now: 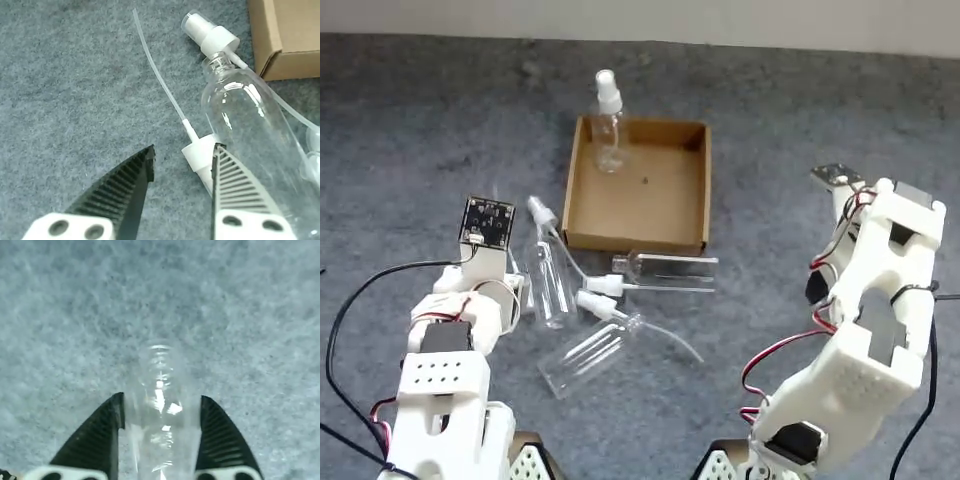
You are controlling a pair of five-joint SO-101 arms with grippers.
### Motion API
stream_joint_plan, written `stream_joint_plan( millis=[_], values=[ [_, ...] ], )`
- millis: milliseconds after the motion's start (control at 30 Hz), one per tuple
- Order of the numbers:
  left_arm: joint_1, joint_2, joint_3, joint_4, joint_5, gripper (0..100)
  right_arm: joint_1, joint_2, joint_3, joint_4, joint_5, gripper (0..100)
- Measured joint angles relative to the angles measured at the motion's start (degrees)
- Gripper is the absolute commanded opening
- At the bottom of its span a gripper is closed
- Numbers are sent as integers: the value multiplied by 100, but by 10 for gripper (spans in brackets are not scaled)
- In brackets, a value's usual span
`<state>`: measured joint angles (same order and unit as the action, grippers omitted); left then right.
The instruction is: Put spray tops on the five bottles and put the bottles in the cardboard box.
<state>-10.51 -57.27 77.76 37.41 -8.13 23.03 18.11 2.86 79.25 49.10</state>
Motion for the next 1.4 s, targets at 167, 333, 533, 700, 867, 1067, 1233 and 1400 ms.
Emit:
stream_joint_plan(
  millis=[167, 333, 533, 700, 867, 1067, 1233, 1400],
  values=[
    [0, 0, 0, 0, 0, 150, 0, 0, 0, 0, -334, 5],
    [-9, 0, -466, 378, 0, 150, 9, -404, -18, 9, -615, 5],
    [-79, 9, -1837, 1582, 0, 152, -26, -1978, 343, 0, -642, 5],
    [-79, 1073, -3209, 2444, 0, 153, -360, -3420, 1723, -492, -642, 5],
    [-79, 2875, -4316, 2910, 0, 152, -668, -4818, 3209, -818, -642, 5],
    [-79, 4431, -4826, 2927, 0, 151, -774, -6004, 4044, -835, -642, 5],
    [-79, 5336, -4870, 2927, 0, 151, -791, -6356, 4132, -844, -642, 5],
    [-26, 5538, -4879, 2927, 18, 150, -791, -6374, 4132, -844, -642, 5]
  ],
)
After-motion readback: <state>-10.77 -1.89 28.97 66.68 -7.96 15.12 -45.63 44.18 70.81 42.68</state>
